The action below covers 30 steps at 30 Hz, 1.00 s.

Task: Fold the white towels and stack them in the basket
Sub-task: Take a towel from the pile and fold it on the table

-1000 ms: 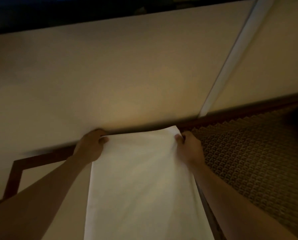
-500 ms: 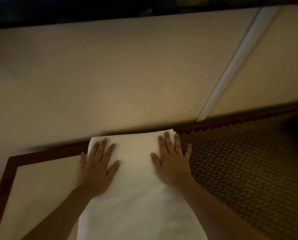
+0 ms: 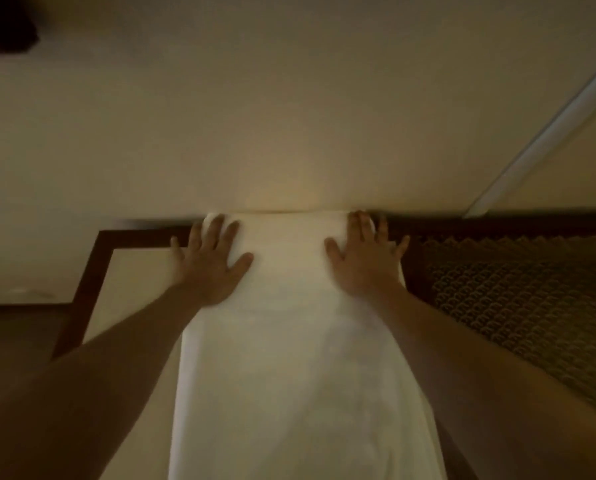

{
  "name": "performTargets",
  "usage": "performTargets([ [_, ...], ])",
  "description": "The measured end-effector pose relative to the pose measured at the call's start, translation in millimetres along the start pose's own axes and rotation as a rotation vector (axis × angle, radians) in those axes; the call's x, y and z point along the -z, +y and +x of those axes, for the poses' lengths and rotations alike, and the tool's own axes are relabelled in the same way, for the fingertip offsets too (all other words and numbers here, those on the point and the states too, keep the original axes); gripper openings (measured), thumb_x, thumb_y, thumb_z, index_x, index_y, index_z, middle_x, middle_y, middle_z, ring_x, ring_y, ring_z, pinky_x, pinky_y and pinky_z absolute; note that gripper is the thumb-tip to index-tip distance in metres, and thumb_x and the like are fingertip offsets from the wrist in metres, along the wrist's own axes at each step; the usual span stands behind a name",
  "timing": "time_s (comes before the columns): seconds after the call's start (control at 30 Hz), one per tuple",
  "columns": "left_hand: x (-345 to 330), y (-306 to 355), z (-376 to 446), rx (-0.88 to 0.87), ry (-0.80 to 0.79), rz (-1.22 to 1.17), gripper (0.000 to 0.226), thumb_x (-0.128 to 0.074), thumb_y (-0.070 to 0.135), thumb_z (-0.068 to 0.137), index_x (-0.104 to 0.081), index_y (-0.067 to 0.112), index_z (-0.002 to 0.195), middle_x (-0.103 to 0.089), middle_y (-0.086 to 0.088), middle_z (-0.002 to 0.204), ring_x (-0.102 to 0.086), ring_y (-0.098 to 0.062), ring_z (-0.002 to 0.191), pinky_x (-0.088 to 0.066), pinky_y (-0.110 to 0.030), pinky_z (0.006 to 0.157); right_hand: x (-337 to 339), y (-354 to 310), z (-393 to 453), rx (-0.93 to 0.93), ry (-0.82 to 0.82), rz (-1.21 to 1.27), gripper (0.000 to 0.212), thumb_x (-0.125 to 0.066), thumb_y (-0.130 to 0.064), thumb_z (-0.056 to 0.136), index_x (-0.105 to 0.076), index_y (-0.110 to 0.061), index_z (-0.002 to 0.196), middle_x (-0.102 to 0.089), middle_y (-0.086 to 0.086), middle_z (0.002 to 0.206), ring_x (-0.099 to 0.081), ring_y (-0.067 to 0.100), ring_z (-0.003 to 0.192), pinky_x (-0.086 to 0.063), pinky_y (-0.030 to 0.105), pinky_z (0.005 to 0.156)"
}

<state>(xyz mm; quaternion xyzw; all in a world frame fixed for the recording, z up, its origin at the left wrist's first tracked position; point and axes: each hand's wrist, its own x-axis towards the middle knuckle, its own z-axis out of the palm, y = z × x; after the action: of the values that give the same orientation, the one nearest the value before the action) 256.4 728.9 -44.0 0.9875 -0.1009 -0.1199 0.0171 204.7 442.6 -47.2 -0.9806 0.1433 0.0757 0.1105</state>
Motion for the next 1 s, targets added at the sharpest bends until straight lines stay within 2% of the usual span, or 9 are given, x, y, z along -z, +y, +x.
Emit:
performTargets([
  [0.17, 17.9, 15.5, -18.7, 0.052, -0.04, -0.014, 0.071, -0.031, 0.067, 0.097, -0.014, 0.036, 0.158, 0.003, 0.005, 0.169, -0.001, -0.029, 0.155, -0.004, -0.066, 0.119, 9.2, -1.2, -21.2, -0.142, -0.021, -0.003, 0.078, -0.017, -0.064, 0.098, -0.008, -0.02, 0.161, -0.002, 0.001, 0.169, 0.01, 0.038, 0.153, 0.008, 0.075, 0.112],
  [0.27, 7.5, 24.0, -104.2, -0.034, 0.191, -0.245, 0.054, -0.052, 0.046, 0.095, -0.045, 0.029, 0.146, -0.029, 0.001, 0.163, -0.029, -0.025, 0.148, -0.026, -0.054, 0.118, 1.0, 5.8, -81.0, -0.027, -0.007, -0.038, 0.072, -0.022, -0.06, 0.1, -0.008, -0.023, 0.16, 0.005, 0.001, 0.169, 0.009, 0.037, 0.154, 0.006, 0.073, 0.113],
  [0.37, -10.8, 16.5, -208.2, -0.191, 0.31, -0.486, 0.038, -0.055, 0.043, 0.091, -0.066, 0.023, 0.122, -0.06, 0.002, 0.132, -0.06, -0.025, 0.119, -0.049, -0.046, 0.1, -7.2, 14.8, -148.8, 0.001, 0.008, -0.033, 0.067, -0.029, -0.056, 0.1, -0.016, -0.025, 0.157, 0.002, 0.006, 0.169, 0.0, 0.037, 0.154, -0.004, 0.071, 0.114],
  [0.5, -19.6, -8.9, -314.2, -0.158, -0.043, -0.446, 0.069, -0.039, 0.084, 0.08, -0.054, 0.043, 0.134, -0.047, 0.027, 0.129, -0.046, -0.007, 0.122, -0.035, -0.035, 0.107, -3.5, 18.9, -233.9, -0.042, 0.025, -0.07, 0.063, -0.048, -0.048, 0.094, -0.032, -0.023, 0.15, -0.021, 0.012, 0.161, -0.025, 0.037, 0.143, -0.027, 0.064, 0.107],
  [0.6, -22.1, -26.5, -354.1, -0.116, -0.209, -0.367, 0.086, -0.038, 0.096, 0.069, -0.035, 0.052, 0.142, -0.036, 0.028, 0.128, -0.038, -0.006, 0.122, -0.033, -0.037, 0.109, 0.6, 14.3, -288.6, -0.127, 0.08, -0.025, 0.054, -0.056, -0.041, 0.089, -0.043, -0.02, 0.137, -0.04, 0.012, 0.138, -0.041, 0.035, 0.121, -0.037, 0.055, 0.096],
  [0.7, -16.2, -30.1, -376.4, -0.038, -0.18, -0.47, 0.063, -0.063, 0.075, 0.079, -0.044, 0.049, 0.133, -0.048, 0.018, 0.118, -0.048, -0.009, 0.111, -0.041, -0.033, 0.097, 5.4, 3.4, -341.3, -0.248, 0.07, 0.273, 0.045, -0.056, -0.039, 0.093, -0.044, -0.012, 0.127, -0.05, 0.015, 0.124, -0.057, 0.037, 0.107, -0.047, 0.044, 0.087],
  [0.83, -5.0, -14.7, -401.1, -0.057, -0.059, -0.533, 0.017, -0.066, 0.037, 0.094, -0.069, 0.026, 0.107, -0.065, 0.004, 0.103, -0.058, -0.011, 0.093, -0.048, -0.031, 0.087, 13.9, -21.6, -390.5, -0.51, -0.326, 0.962, 0.063, -0.057, -0.053, 0.094, -0.044, -0.004, 0.13, -0.067, 0.017, 0.11, -0.069, 0.028, 0.082, -0.053, 0.034, 0.065],
  [0.9, 6.5, 1.6, -429.3, -0.131, 0.065, -0.578, 0.011, -0.065, 0.031, 0.095, -0.07, 0.022, 0.097, -0.066, 0.004, 0.094, -0.059, -0.013, 0.086, -0.048, -0.032, 0.08, 22.0, -32.3, -417.4, -0.511, -0.463, 1.119, 0.06, -0.059, -0.061, 0.092, -0.056, -0.007, 0.116, -0.07, 0.017, 0.1, -0.069, 0.027, 0.071, -0.051, 0.032, 0.06],
  [1.0, 16.5, 41.4, -479.2, -0.281, 0.096, -0.558, 0.021, -0.063, 0.03, 0.095, -0.069, 0.017, 0.111, -0.065, 0.005, 0.105, -0.058, -0.012, 0.096, -0.048, -0.03, 0.087, 34.8, -39.1, -444.6, -0.49, -0.551, 1.273, 0.061, -0.065, -0.069, 0.084, -0.062, -0.014, 0.109, -0.073, 0.015, 0.103, -0.074, 0.029, 0.083, -0.059, 0.035, 0.067],
])
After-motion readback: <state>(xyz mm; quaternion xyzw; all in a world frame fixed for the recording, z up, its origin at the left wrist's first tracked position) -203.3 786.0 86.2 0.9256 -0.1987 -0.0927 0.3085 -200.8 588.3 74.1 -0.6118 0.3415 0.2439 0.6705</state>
